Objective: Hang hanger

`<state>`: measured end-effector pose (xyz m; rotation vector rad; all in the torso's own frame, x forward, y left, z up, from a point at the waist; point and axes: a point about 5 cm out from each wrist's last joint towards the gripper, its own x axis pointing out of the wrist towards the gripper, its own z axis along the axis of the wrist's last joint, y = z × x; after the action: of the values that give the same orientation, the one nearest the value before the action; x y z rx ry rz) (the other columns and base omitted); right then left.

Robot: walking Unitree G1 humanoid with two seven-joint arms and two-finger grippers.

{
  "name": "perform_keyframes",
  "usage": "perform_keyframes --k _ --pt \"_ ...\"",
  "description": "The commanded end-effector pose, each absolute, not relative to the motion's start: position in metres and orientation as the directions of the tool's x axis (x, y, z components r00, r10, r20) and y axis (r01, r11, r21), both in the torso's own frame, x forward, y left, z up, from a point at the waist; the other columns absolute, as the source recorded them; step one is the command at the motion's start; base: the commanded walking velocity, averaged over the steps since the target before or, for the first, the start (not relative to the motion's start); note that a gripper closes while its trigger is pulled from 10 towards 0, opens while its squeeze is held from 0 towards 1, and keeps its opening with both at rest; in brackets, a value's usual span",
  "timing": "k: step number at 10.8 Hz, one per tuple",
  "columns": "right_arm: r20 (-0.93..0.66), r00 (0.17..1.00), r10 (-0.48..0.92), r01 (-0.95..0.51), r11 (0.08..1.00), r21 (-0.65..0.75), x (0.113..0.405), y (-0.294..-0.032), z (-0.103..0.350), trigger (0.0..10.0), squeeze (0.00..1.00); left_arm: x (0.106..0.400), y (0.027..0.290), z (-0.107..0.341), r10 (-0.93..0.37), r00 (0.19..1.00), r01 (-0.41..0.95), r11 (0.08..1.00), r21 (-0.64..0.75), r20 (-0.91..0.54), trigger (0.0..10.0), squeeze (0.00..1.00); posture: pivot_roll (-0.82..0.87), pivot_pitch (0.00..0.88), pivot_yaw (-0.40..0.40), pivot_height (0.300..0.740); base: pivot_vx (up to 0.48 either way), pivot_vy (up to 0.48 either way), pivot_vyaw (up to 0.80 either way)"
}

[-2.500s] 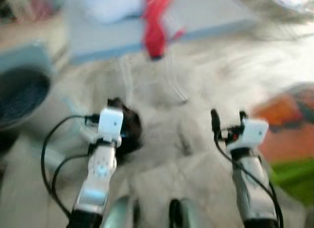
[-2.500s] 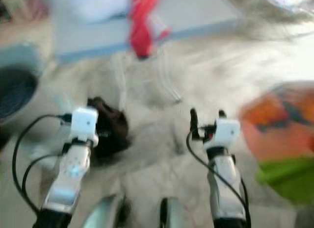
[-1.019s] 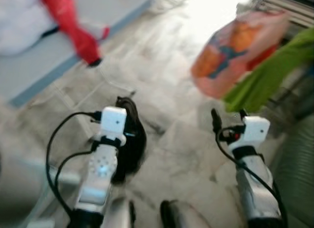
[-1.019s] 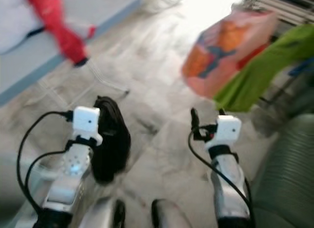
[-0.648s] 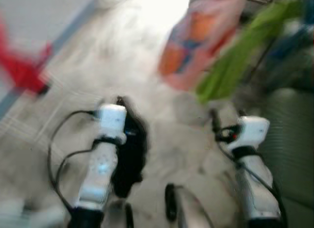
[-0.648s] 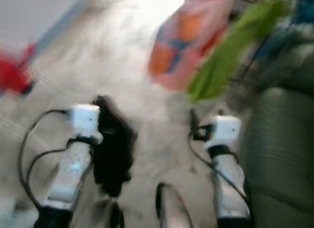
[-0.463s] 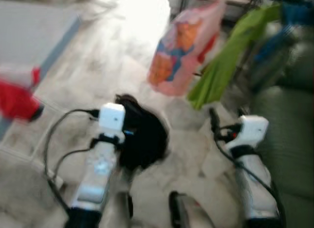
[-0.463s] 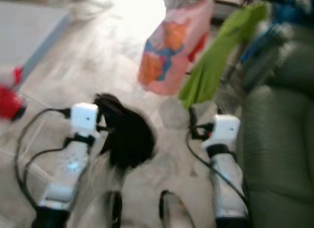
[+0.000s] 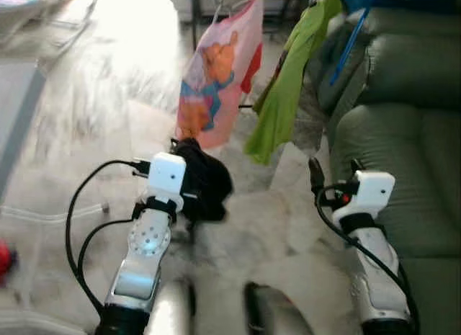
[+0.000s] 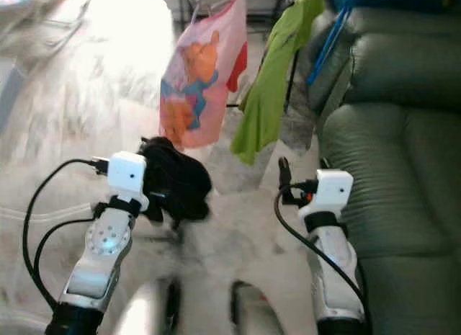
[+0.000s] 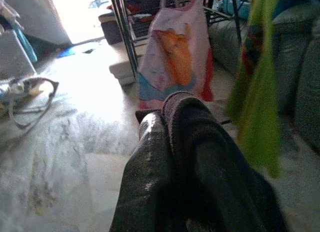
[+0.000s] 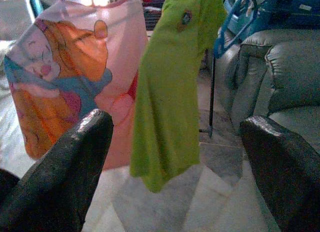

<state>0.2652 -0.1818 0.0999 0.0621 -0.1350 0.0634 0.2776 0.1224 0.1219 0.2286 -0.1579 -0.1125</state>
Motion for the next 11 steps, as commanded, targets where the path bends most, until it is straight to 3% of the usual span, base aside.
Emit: perform_keyframes --k 1,8,11 --pt "0.148 0.986 0.077 -0.087 0.994 0.061 0.263 -0.179 0.101 10.0 0.00 0.277 0.126 0.126 -0.109 0.978 0.062 0.967 0.249 0.177 10.0 0.00 -0.04 0.231 -0.015 0.740 0.000 0.000 0.00" --pt "0.165 0.984 0.066 -0.055 0.996 -0.070 0.296 -0.177 0.104 10.0 0.00 0.307 0.125 0.127 -0.085 0.972 0.010 0.947 0.321 0.220 10.0 0.00 -0.03 0.082 -0.017 0.740 0.000 0.000 0.00" --pt "0.178 0.984 0.012 0.002 0.997 -0.080 0.303 -0.183 0.109 10.0 0.00 0.322 0.123 0.138 -0.087 0.966 0.018 0.961 0.274 0.243 10.0 0.00 -0.06 0.070 -0.001 0.740 0.000 0.000 0.00"
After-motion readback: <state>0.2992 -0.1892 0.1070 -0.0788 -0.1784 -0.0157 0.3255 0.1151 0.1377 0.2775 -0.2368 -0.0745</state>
